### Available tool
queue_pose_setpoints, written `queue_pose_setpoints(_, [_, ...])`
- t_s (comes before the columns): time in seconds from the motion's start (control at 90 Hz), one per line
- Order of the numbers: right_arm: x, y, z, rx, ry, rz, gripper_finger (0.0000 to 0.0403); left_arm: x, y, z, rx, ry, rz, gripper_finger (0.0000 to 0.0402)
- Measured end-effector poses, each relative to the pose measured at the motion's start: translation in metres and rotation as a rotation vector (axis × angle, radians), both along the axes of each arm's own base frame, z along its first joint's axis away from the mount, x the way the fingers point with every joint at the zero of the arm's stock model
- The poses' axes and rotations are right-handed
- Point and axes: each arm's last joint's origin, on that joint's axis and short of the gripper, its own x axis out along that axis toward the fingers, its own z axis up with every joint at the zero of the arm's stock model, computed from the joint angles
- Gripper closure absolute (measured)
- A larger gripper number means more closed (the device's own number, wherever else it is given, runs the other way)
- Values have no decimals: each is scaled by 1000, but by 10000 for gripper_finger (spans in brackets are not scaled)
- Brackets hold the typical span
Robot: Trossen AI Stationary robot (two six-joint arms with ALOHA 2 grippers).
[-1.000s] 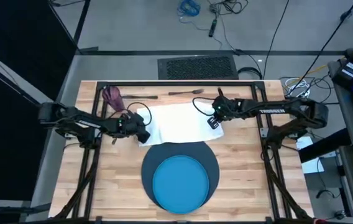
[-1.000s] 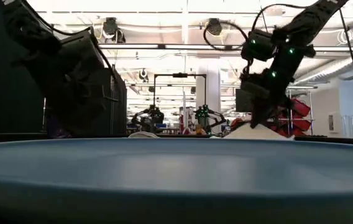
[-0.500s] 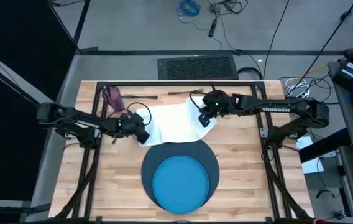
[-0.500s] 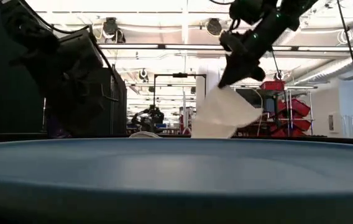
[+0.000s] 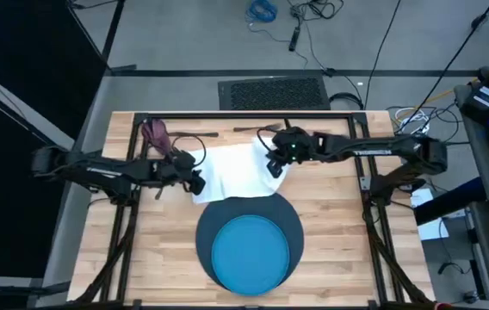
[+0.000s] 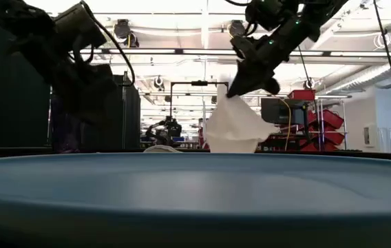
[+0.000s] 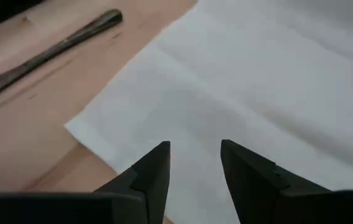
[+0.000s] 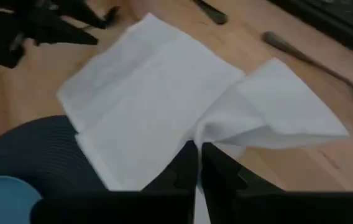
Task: Set table place
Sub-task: Fold the white table napkin
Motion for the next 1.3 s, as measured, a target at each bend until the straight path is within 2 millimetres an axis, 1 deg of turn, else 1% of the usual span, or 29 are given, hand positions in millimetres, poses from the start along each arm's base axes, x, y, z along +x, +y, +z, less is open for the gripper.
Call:
queue_pose_setpoints(0.089, [7, -2, -3, 0, -16, 8, 403, -1, 0, -1, -3, 16, 2, 272])
queue_pose_setpoints(0.211, [22, -5, 1, -5, -29, 40, 403, -1, -1, -2, -16, 19, -7, 272])
queue_pose_setpoints(0.467, [69, -6, 14, -46, -56, 127, 403, -1, 0, -2, 1, 21, 4, 272])
queue_pose_setpoints(0.622, [95, -8, 11, -47, -43, 160, 403, -2, 1, -2, 17, 33, 17, 272])
queue_pose_setpoints(0.733, [108, -10, 6, -39, -44, 171, 403, -5, 1, -3, 45, 69, 43, 272])
queue_pose_setpoints(0.878, [119, -12, 2, -30, -46, 183, 403, -9, 2, -2, 79, 85, 76, 272])
queue_pose_setpoints(1.089, [132, -14, 2, -20, -81, 208, 403, -13, 2, 9, 104, 23, 91, 272])
queue_pose_setpoints(1.3, [135, -14, 2, -10, -95, 228, 403, -19, 2, 20, 111, -30, 90, 272])
